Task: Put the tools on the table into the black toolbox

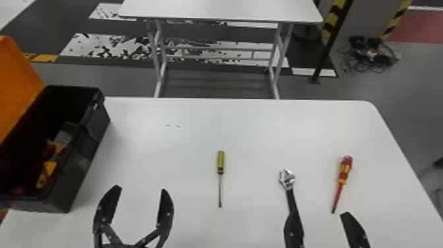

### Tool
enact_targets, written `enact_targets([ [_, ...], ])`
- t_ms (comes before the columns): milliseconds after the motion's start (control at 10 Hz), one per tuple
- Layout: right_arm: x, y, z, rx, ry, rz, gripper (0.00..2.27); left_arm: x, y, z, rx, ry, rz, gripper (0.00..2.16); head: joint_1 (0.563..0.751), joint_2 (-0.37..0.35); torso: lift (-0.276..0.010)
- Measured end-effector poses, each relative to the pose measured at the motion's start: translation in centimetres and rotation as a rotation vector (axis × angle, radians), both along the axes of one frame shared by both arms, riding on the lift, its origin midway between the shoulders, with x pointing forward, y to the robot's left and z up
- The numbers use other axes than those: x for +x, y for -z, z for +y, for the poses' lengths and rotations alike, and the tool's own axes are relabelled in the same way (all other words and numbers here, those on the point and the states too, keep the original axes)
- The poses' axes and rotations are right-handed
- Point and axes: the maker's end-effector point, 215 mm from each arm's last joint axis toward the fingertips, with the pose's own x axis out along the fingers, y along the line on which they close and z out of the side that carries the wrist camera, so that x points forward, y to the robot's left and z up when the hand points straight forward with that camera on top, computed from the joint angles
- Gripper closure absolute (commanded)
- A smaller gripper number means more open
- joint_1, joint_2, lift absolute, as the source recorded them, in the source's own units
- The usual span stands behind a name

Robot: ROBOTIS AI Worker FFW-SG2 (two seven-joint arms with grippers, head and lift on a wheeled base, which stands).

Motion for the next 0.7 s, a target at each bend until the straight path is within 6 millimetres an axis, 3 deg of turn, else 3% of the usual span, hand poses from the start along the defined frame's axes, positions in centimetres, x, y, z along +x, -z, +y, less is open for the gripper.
enact_targets([
  [700, -0.04, -0.36, -0.09, 0.000, 0.002, -0.012, 0.01, -0.02, 0.04, -0.10, -0.001, 0.002, 0.001, 0.18, 0.695, -0.037, -0.075],
])
